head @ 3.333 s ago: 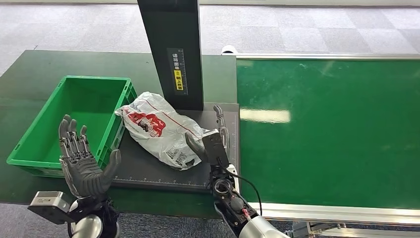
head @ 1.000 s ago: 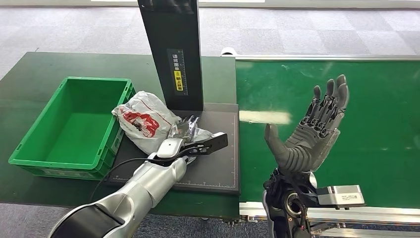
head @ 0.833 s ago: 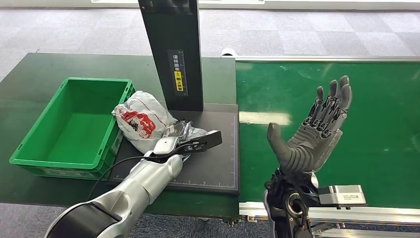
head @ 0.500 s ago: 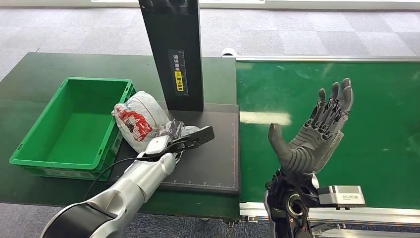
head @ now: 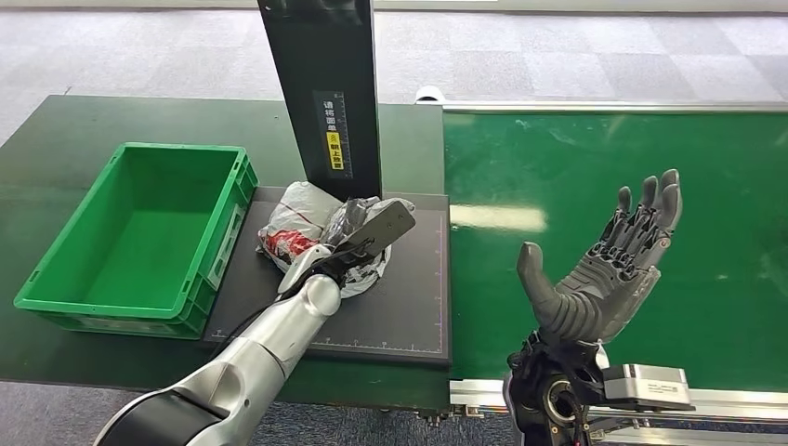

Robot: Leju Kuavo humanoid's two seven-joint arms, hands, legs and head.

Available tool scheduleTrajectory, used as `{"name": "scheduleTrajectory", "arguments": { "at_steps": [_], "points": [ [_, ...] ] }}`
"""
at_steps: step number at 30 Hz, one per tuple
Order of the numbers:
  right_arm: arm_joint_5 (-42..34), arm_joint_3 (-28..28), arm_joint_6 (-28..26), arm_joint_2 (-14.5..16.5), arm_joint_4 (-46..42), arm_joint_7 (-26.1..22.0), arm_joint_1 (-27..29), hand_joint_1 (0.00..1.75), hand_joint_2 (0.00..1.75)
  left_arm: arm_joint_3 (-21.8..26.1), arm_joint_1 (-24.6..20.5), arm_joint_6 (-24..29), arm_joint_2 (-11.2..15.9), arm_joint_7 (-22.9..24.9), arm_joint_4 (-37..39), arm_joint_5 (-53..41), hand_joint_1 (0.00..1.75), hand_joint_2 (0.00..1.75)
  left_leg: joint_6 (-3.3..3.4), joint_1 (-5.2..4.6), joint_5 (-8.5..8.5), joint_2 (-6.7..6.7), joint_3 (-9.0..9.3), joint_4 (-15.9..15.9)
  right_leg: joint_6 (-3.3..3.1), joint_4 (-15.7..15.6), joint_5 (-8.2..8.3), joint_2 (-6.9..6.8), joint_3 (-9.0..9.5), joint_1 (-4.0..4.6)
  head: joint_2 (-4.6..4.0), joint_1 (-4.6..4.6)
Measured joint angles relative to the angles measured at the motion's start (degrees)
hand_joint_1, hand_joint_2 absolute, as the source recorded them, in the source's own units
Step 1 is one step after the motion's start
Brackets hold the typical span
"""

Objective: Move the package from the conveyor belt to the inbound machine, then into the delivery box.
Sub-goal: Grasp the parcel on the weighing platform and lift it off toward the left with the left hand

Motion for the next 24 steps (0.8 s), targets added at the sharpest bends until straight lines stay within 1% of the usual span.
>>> {"name": "scheduleTrajectory", "arguments": {
  "at_steps": [7, 8, 10, 11, 12, 13, 16, 18, 20, 21, 22, 24],
  "points": [
    [0.0, -0.1, -0.1, -0.4, -0.3, 0.0, 0.2, 0.0, 1.75, -1.2, 0.2, 0.2, 0.0, -0.3, -1.3, 0.4, 1.75, 1.75, 0.0, 0.01, 0.0, 0.04, -0.04, 0.0, 0.0, 0.0, 0.0, 0.02, -0.05, 0.01, 0.0, 0.0],
    [0.1, -0.1, -0.3, -0.4, -0.4, 0.0, 0.2, 0.0, 1.75, -1.3, 0.3, 0.6, 0.0, -1.5, -1.5, 1.2, 1.75, 1.75, 0.0, 0.01, 0.0, 0.04, -0.04, 0.0, 0.0, 0.0, 0.0, 0.02, -0.05, 0.01, 0.0, 0.0],
    [0.3, -0.1, -1.4, -0.5, -0.7, 0.0, 0.6, 0.0, 1.75, -2.0, 1.3, 2.9, 0.0, -6.8, -3.5, 4.8, 1.75, 1.75, 0.0, 0.0, 0.0, 0.04, -0.05, 0.0, 0.0, 0.0, 0.0, 0.01, -0.05, 0.0, 0.0, 0.01],
    [0.5, -0.2, -2.2, -0.6, -1.0, 0.0, 1.0, 0.0, 1.75, -2.6, 2.7, 4.4, 0.0, -10.0, -6.4, 6.8, 1.75, 1.75, 0.0, 0.0, 0.0, 0.03, -0.06, 0.0, 0.0, 0.0, 0.0, 0.01, -0.06, 0.0, 0.0, 0.01],
    [0.6, -0.2, -3.1, -0.7, -1.5, 0.0, 1.6, 0.0, 1.75, -3.4, 5.0, 5.8, 0.0, -12.3, -11.4, 8.0, 1.75, 1.75, 0.01, -0.01, -0.03, 0.04, -0.08, 0.0, 0.01, 0.0, -0.02, 0.02, -0.06, 0.0, 0.0, 0.01],
    [0.6, -0.2, -4.0, -0.8, -2.1, 0.0, 2.4, 0.0, 1.75, -4.3, 7.7, 7.1, 0.0, -13.4, -17.7, 8.1, 1.75, 1.75, 0.03, -0.01, -0.07, 0.05, -0.11, 0.0, 0.03, 0.0, -0.04, 0.02, -0.08, -0.01, 0.0, 0.01],
    [0.7, -0.5, -5.6, -1.4, -4.0, 0.0, 4.7, 0.0, 1.75, -6.6, 16.1, 10.4, 0.4, -12.8, -40.0, 5.6, 1.75, 1.75, 0.05, -0.01, -0.23, 0.11, -0.19, 0.0, 0.07, 0.0, -0.13, 0.09, -0.16, 0.0, 0.0, 0.02],
    [0.8, -0.6, -6.0, -1.7, -5.0, 0.0, 5.7, 0.0, 1.75, -6.5, 19.5, 12.8, 1.2, -11.9, -51.2, 5.4, 1.75, 1.75, 0.04, 0.0, -0.29, 0.13, -0.2, 0.0, 0.06, 0.0, -0.21, 0.12, -0.18, 0.0, 0.0, 0.0],
    [0.8, -0.7, -5.6, -1.9, -5.6, 0.0, 6.2, 0.0, 1.75, -4.2, 19.8, 14.9, 2.2, -10.6, -57.1, 6.3, 1.75, 1.75, 0.04, 0.03, -0.29, 0.08, -0.18, 0.0, 0.03, 0.0, -0.28, 0.07, -0.15, 0.03, 0.0, -0.01],
    [0.7, -0.7, -5.1, -1.9, -5.7, 0.0, 6.2, 0.0, 1.75, -2.3, 18.8, 15.8, 2.8, -10.3, -57.9, 7.1, 1.75, 1.75, 0.03, 0.05, -0.27, 0.07, -0.18, 0.0, 0.01, 0.0, -0.29, 0.05, -0.12, 0.05, 0.0, 0.01],
    [0.7, -0.7, -4.5, -1.9, -5.8, 0.0, 6.1, 0.0, 1.75, 0.3, 17.3, 16.8, 3.6, -10.5, -57.5, 8.0, 1.75, 1.75, 0.01, 0.06, -0.23, 0.06, -0.16, 0.0, -0.02, 0.0, -0.26, 0.04, -0.1, 0.08, 0.0, 0.01],
    [0.4, -0.7, -3.2, -1.8, -5.7, 0.0, 5.8, 0.0, 1.75, 6.5, 12.8, 19.5, 5.7, -12.5, -53.9, 9.8, 1.75, 1.75, -0.06, 0.11, -0.11, 0.13, -0.11, 0.0, -0.15, 0.1, -0.15, 0.08, -0.09, 0.14, 0.0, 0.0]
  ]
}}
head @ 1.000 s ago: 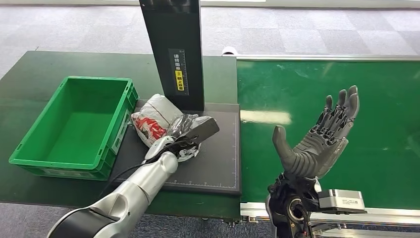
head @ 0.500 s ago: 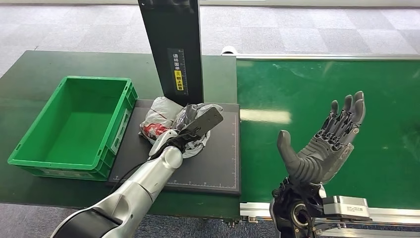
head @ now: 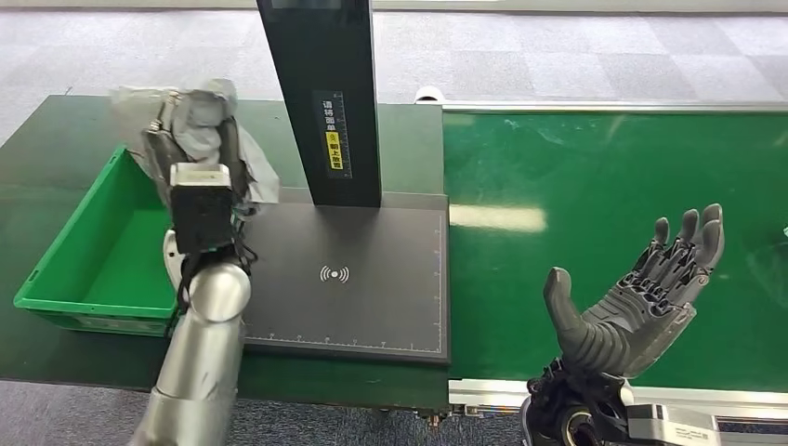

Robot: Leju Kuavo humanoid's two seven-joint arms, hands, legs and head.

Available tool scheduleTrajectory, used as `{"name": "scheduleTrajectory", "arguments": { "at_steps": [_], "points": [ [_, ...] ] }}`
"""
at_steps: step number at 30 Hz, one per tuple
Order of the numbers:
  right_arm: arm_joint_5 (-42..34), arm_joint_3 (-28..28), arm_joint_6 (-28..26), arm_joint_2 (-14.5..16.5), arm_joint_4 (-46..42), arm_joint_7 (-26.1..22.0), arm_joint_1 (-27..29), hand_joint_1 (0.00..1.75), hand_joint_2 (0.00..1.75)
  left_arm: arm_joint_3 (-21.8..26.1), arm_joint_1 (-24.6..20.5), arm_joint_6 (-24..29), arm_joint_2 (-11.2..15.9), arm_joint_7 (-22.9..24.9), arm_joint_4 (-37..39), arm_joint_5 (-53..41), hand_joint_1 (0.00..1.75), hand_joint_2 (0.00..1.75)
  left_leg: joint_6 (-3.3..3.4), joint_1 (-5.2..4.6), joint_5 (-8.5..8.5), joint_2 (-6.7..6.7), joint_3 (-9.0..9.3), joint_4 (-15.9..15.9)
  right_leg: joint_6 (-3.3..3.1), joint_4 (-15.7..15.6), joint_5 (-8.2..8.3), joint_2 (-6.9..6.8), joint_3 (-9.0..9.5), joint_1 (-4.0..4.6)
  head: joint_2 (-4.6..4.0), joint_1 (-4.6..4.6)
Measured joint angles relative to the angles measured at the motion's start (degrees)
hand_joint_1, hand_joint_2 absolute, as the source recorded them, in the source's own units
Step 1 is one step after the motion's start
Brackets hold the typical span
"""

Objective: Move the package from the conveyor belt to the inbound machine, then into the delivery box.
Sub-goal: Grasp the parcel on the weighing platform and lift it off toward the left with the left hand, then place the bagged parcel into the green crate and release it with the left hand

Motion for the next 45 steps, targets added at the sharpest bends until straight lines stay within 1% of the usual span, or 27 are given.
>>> {"name": "scheduleTrajectory", "arguments": {
  "at_steps": [2, 4, 7, 9, 11, 13, 16, 18, 20, 21, 22, 23, 25, 26, 27, 34, 38, 40, 42, 43, 44, 45],
  "points": [
    [-0.4, 0.0, 1.0, 0.2, 0.1, 0.0, -0.5, 0.0, 1.75, 7.0, -4.9, 2.5, 2.7, -2.8, 5.3, 1.7, 1.75, 1.75, -0.06, 0.05, 0.11, 0.08, 0.06, 0.0, -0.1, 0.0, 0.1, 0.06, -0.01, 0.05, 0.0, -0.01],
    [-0.8, 0.0, 1.5, 0.3, 0.3, 0.0, -0.8, 0.0, 1.75, 13.2, -8.6, 3.5, 5.1, -4.8, 9.9, 3.1, 1.75, 1.75, -0.07, 0.07, 0.16, 0.1, 0.09, 0.0, -0.11, 0.0, 0.13, 0.09, -0.01, 0.08, 0.0, 0.0],
    [-1.1, -0.1, 2.3, 0.4, 0.6, 0.0, -1.1, 0.0, 1.75, 20.1, -11.7, 4.0, 7.5, -5.6, 14.4, 2.4, 1.75, 1.75, -0.08, 0.08, 0.19, 0.05, 0.06, 0.0, -0.1, 0.0, 0.14, 0.07, -0.01, 0.08, 0.0, 0.02],
    [-1.2, -0.2, 3.2, 0.6, 0.7, 0.0, -1.4, 0.0, 1.75, 23.6, -13.1, 4.2, 8.4, -4.6, 16.9, -1.6, 1.75, 1.75, -0.08, 0.07, 0.19, 0.03, 0.01, 0.0, -0.09, 0.0, 0.13, 0.06, -0.04, 0.07, 0.0, 0.02],
    [-1.2, -0.3, 4.1, 0.9, 0.9, 0.0, -1.7, 0.0, 1.75, 26.2, -14.7, 4.3, 9.0, -2.3, 19.9, -7.5, 1.75, 1.75, -0.08, 0.06, 0.18, 0.0, -0.03, 0.0, -0.08, 0.0, 0.12, 0.04, -0.06, 0.06, 0.0, 0.02],
    [-1.2, -0.4, 4.7, 1.2, 1.1, 0.0, -1.9, 0.0, 1.75, 27.4, -15.9, 4.3, 9.3, -0.4, 22.2, -11.2, 1.75, 1.75, -0.07, 0.06, 0.18, -0.02, -0.05, 0.0, -0.08, 0.0, 0.12, 0.02, -0.07, 0.05, 0.0, 0.02],
    [-1.2, -0.4, 4.9, 1.2, 1.1, 0.0, -2.0, 0.0, 1.75, 27.6, -16.2, 4.3, 9.3, 0.0, 22.8, -12.0, 1.75, 1.75, -0.07, 0.06, 0.18, -0.03, -0.06, 0.0, -0.08, 0.0, 0.12, 0.01, -0.07, 0.05, 0.0, 0.03],
    [-1.3, -0.4, 5.9, 1.8, 1.8, 0.0, -2.5, 0.0, 1.75, 28.9, -19.7, 1.8, 10.2, 5.6, 32.8, -16.7, 1.75, 1.75, -0.07, 0.05, 0.18, -0.04, -0.05, 0.0, -0.08, 0.0, 0.13, 0.0, -0.06, 0.05, 0.0, 0.03],
    [-1.3, -0.5, 6.9, 2.4, 2.6, 0.0, -3.2, 0.0, 1.75, 30.8, -23.1, -2.5, 11.1, 11.2, 44.7, -20.7, 1.75, 1.75, -0.07, 0.05, 0.18, -0.04, -0.03, 0.0, -0.08, 0.0, 0.14, 0.0, -0.06, 0.05, 0.0, 0.02],
    [-1.2, -0.5, 6.9, 2.5, 2.8, 0.0, -3.3, 0.0, 1.75, 31.3, -23.3, -3.8, 11.0, 11.2, 46.6, -20.3, 1.75, 1.75, -0.07, 0.05, 0.18, -0.03, -0.04, 0.0, -0.08, 0.0, 0.14, 0.01, -0.07, 0.05, 0.0, 0.02],
    [-1.2, -0.5, 6.9, 2.6, 2.9, 0.0, -3.3, 0.0, 1.75, 31.7, -23.4, -4.7, 11.0, 11.2, 48.2, -20.0, 1.67, 1.75, -0.07, 0.05, 0.18, -0.02, -0.04, 0.0, -0.08, 0.0, 0.14, 0.02, -0.09, 0.05, 0.0, 0.01],
    [-1.1, -0.5, 6.9, 2.6, 3.0, 0.0, -3.3, 0.0, 1.75, 32.1, -23.5, -5.2, 10.9, 11.1, 49.5, -19.8, 1.27, 1.75, -0.07, 0.06, 0.18, -0.01, -0.05, 0.0, -0.08, 0.0, 0.14, 0.02, -0.1, 0.06, 0.0, 0.02],
    [-1.1, -0.6, 6.9, 2.7, 3.4, 0.0, -3.4, 0.0, 1.75, 32.8, -23.8, -6.3, 10.8, 10.6, 51.7, -19.4, 0.4, 1.75, -0.08, 0.06, 0.17, -0.02, -0.07, 0.0, -0.08, 0.0, 0.13, 0.01, -0.13, 0.06, 0.0, 0.01],
    [-1.1, -0.6, 6.9, 2.7, 3.5, 0.0, -3.4, 0.0, 1.75, 33.1, -23.9, -6.7, 10.6, 10.3, 52.5, -19.2, 0.04, 1.75, -0.08, 0.06, 0.16, -0.03, -0.08, 0.0, -0.07, 0.0, 0.13, 0.01, -0.14, 0.06, 0.0, 0.02],
    [-1.0, -0.6, 6.9, 2.8, 3.6, 0.0, -3.4, 0.0, 1.75, 33.3, -24.0, -6.9, 10.4, 10.1, 53.2, -19.2, 0.0, 1.75, -0.08, 0.06, 0.16, -0.03, -0.09, 0.0, -0.07, 0.0, 0.13, 0.01, -0.14, 0.06, 0.0, 0.01],
    [-1.0, -0.6, 7.4, 2.8, 4.5, 0.0, -3.8, 0.0, 1.75, 34.0, -24.9, -5.5, 9.1, 12.8, 55.9, -21.7, 0.0, 1.75, -0.07, 0.05, 0.16, -0.03, -0.11, 0.0, -0.07, 0.0, 0.13, 0.01, -0.14, 0.05, 0.0, 0.03],
    [-0.9, -0.5, 7.5, 2.8, 5.0, 0.0, -4.0, 0.0, 1.75, 34.1, -25.4, -2.5, 9.0, 15.7, 56.7, -23.8, 0.0, 1.75, -0.07, 0.06, 0.16, -0.03, -0.1, 0.0, -0.07, 0.0, 0.14, 0.01, -0.14, 0.06, 0.0, 0.02],
    [-0.7, -0.6, 7.4, 2.8, 5.2, 0.0, -4.0, 0.0, 1.75, 34.1, -25.7, -0.4, 9.0, 16.2, 56.9, -24.4, 0.0, 1.75, -0.07, 0.06, 0.16, -0.03, -0.1, 0.0, -0.07, 0.0, 0.13, 0.01, -0.14, 0.06, 0.0, 0.01],
    [-0.6, -0.6, 7.4, 2.8, 5.4, 0.0, -4.0, 0.0, 1.75, 34.1, -25.9, 1.3, 9.0, 15.6, 56.9, -24.2, 0.0, 1.75, -0.07, 0.06, 0.16, -0.03, -0.1, 0.0, -0.07, 0.0, 0.13, 0.01, -0.14, 0.06, 0.0, 0.01],
    [-0.6, -0.6, 7.3, 2.8, 5.5, 0.0, -4.0, 0.0, 1.75, 34.2, -26.0, 2.0, 9.0, 14.4, 57.0, -23.5, 0.0, 1.75, -0.08, 0.06, 0.16, -0.03, -0.1, 0.0, -0.07, 0.0, 0.13, 0.01, -0.15, 0.06, 0.0, 0.01],
    [-0.6, -0.6, 7.2, 2.8, 5.6, 0.0, -4.0, 0.0, 1.75, 34.5, -26.0, 2.7, 9.0, 12.1, 56.9, -22.1, 0.0, 1.75, -0.08, 0.06, 0.16, -0.03, -0.1, 0.0, -0.07, 0.0, 0.13, 0.01, -0.15, 0.06, 0.0, 0.02],
    [-0.6, -0.6, 7.1, 2.8, 5.7, 0.0, -4.0, 0.0, 1.75, 35.0, -26.1, 3.1, 8.9, 8.8, 56.8, -19.9, 0.0, 1.31, -0.08, 0.06, 0.16, -0.03, -0.1, 0.0, -0.07, 0.0, 0.13, 0.01, -0.15, 0.06, 0.0, 0.02]
  ]
}}
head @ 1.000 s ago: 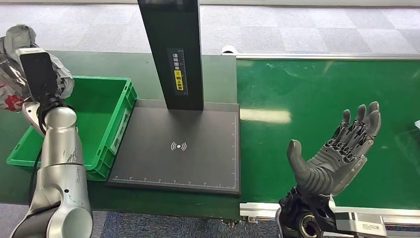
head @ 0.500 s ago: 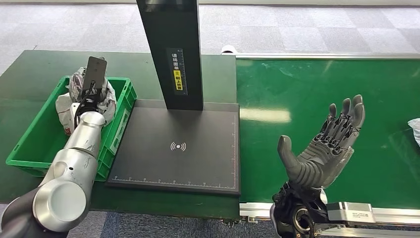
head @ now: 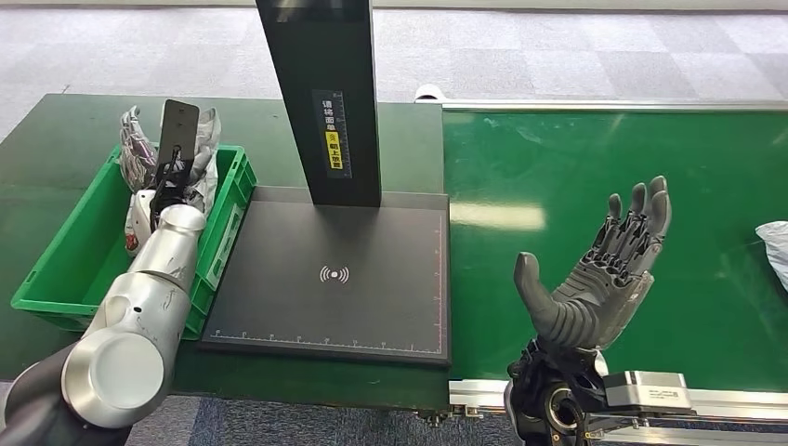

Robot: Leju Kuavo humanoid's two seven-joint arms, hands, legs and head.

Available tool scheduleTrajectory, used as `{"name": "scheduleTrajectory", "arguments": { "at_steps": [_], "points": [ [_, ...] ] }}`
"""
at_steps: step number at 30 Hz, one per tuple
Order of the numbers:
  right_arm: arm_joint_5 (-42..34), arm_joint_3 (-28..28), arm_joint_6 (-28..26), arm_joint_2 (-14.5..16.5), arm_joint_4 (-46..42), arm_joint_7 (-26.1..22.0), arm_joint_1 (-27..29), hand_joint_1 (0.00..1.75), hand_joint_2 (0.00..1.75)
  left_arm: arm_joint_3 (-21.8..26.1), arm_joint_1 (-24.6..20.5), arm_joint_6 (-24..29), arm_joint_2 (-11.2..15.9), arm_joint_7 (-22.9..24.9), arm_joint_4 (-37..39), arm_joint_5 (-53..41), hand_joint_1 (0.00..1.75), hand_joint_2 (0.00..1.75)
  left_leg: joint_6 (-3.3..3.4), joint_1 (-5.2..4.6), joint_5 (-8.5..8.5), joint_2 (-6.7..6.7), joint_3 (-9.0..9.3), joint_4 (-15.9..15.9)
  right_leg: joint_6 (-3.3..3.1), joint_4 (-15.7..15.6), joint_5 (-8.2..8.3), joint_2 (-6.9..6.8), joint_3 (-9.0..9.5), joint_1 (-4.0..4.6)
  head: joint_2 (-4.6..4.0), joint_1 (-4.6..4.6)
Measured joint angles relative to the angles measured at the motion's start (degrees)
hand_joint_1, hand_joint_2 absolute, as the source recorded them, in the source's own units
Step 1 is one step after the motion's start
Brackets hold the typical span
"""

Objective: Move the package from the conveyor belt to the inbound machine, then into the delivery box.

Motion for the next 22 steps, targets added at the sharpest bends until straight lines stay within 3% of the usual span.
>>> {"name": "scheduleTrajectory", "arguments": {
  "at_steps": [3, 6, 8, 11, 14, 17, 21, 22],
  "points": [
    [0.0, -0.1, -0.3, 0.0, 0.6, 0.0, -0.1, 0.0, 1.75, 2.9, -0.7, -1.4, -0.4, -12.5, -0.9, 9.2, 0.0, 0.0, 0.0, 0.0, 0.0, 0.0, 0.0, 0.0, 0.0, 0.0, 0.0, 0.0, 0.0, 0.0, 0.0, 0.01],
    [0.2, -0.2, -0.2, 0.0, 1.7, 0.0, -0.5, 0.0, 1.75, 6.3, -1.5, -5.8, -1.2, -22.6, -2.3, 18.1, 0.0, 0.0, 0.0, 0.0, 0.0, 0.0, 0.0, 0.0, 0.0, 0.0, 0.0, 0.0, 0.01, 0.0, 0.0, -0.01],
    [0.3, -0.4, 0.0, 0.0, 2.5, 0.0, -0.8, 0.0, 1.75, 8.1, -1.8, -8.1, -1.7, -26.1, -3.7, 21.6, 0.0, 0.0, 0.0, 0.0, 0.0, 0.0, 0.01, 0.0, 0.0, 0.0, 0.0, 0.0, 0.02, 0.0, 0.0, 0.0],
    [0.8, -0.8, 0.8, 0.2, 4.1, 0.0, -1.2, 0.0, 1.75, 8.0, 0.4, -13.0, -3.4, -27.5, -9.8, 29.1, 0.0, 0.0, 0.0, -0.01, -0.01, 0.05, 0.04, 0.0, 0.0, 0.0, 0.0, 0.05, 0.04, 0.0, 0.0, 0.0],
    [1.4, -1.3, 1.8, 0.3, 6.2, 0.0, -1.3, 0.0, 1.75, 3.7, 5.9, -18.9, -5.8, -27.7, -20.3, 39.9, 0.0, 0.0, -0.01, 0.0, -0.02, 0.0, 0.01, 0.0, 0.02, 0.0, -0.02, 0.02, 0.03, 0.0, 0.0, 0.01],
    [2.1, -1.9, 2.3, 0.4, 8.5, 0.0, -1.3, 0.0, 1.75, -1.7, 12.7, -21.5, -7.6, -27.7, -30.7, 46.3, 0.0, 0.0, -0.03, -0.01, -0.11, -0.02, 0.0, 0.0, 0.04, 0.0, -0.06, 0.0, 0.05, -0.01, 0.0, -0.01],
    [2.3, -4.1, 5.4, 0.5, 14.0, 0.0, -0.3, 0.0, 1.75, -14.5, 28.5, -25.9, -10.1, -27.8, -48.0, 53.4, 0.0, 1.75, 0.05, -0.08, -0.31, 0.0, 0.09, 0.0, 0.16, 0.0, -0.26, 0.05, 0.1, -0.1, 0.0, 0.0],
    [2.1, -4.5, 6.0, 0.5, 14.8, 0.0, -0.1, 0.0, 1.75, -16.5, 30.8, -26.6, -10.4, -27.8, -50.0, 53.9, 0.0, 1.75, 0.06, -0.09, -0.34, -0.02, 0.09, 0.0, 0.19, 0.0, -0.31, 0.03, 0.12, -0.12, 0.0, 0.01]
  ]
}}
